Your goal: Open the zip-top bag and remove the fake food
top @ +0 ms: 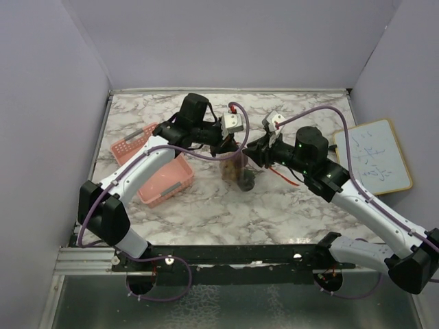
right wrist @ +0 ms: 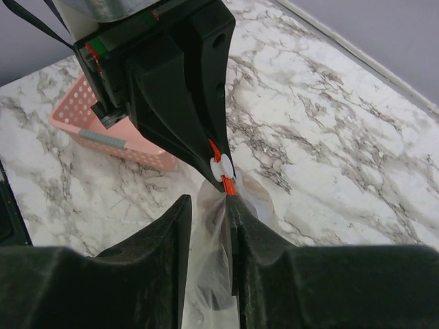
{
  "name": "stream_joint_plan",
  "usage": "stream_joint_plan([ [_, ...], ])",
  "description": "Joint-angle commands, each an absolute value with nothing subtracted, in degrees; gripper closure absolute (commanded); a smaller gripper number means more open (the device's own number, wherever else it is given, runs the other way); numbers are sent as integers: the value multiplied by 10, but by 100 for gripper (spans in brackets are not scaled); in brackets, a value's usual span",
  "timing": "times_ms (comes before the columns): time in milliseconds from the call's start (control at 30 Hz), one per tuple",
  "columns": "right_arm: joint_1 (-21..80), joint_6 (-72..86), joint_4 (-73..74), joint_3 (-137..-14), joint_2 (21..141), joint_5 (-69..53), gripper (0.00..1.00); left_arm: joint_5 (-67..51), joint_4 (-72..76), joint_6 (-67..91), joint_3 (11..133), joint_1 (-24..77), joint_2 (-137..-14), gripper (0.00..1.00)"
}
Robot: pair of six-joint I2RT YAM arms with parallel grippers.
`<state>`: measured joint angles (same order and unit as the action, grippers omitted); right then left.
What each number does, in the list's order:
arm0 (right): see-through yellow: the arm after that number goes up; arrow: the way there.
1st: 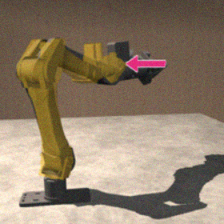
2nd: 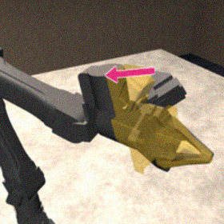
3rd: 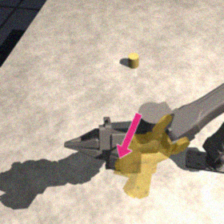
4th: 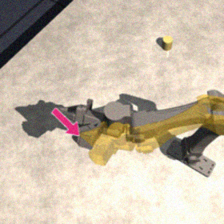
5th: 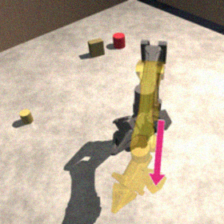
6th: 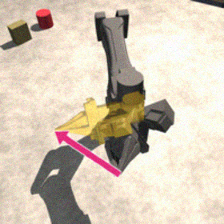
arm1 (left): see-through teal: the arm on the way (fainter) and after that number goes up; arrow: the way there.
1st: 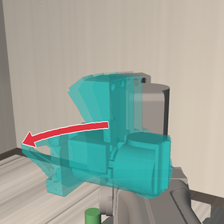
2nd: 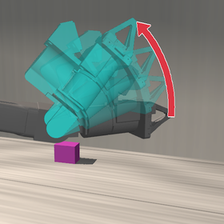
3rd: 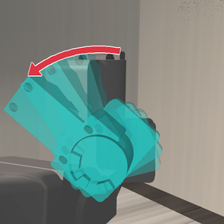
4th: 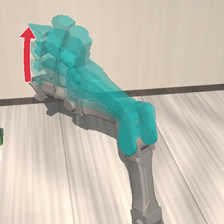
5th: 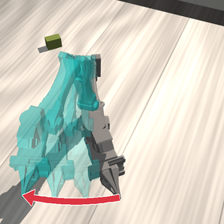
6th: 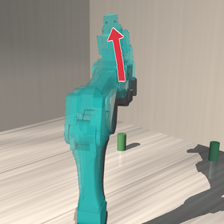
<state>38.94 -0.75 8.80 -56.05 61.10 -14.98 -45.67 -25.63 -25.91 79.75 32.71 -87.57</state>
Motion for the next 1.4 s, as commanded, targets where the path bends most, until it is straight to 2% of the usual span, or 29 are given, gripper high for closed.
stream_joint_plan([
  [0, 389, -27, 12, -537, 610, -169, 71, -476, -300, -282, 828, 329, -891, 100],
  [300, 389, -31, -43, -510, 625, -200, 63, -514, -341, -294, 846, 329, -906, 100],
  [533, 390, -29, -45, -529, 650, -200, 63, -543, -338, -299, 844, 330, -899, 100],
  [667, 390, -27, -46, -528, 660, -200, 75, -552, -329, -301, 835, 330, -889, 100],
  [833, 389, -26, -45, -524, 657, -191, 86, -547, -324, -299, 830, 331, -886, 100],
  [933, 390, -26, -47, -523, 647, -184, 87, -543, -333, -301, 834, 330, -896, 100],
  [1033, 389, -28, -46, -527, 643, -175, 81, -545, -335, -302, 835, 330, -903, 100],
  [1100, 389, -30, -42, -532, 645, -171, 84, -547, -334, -301, 835, 331, -904, 100],
  [1200, 389, -31, -40, -530, 645, -168, 98, -547, -336, -302, 835, 330, -903, 100],
  [1367, 390, -27, -38, -523, 633, -160, 99, -532, -337, -305, 835, 330, -903, 100],
])
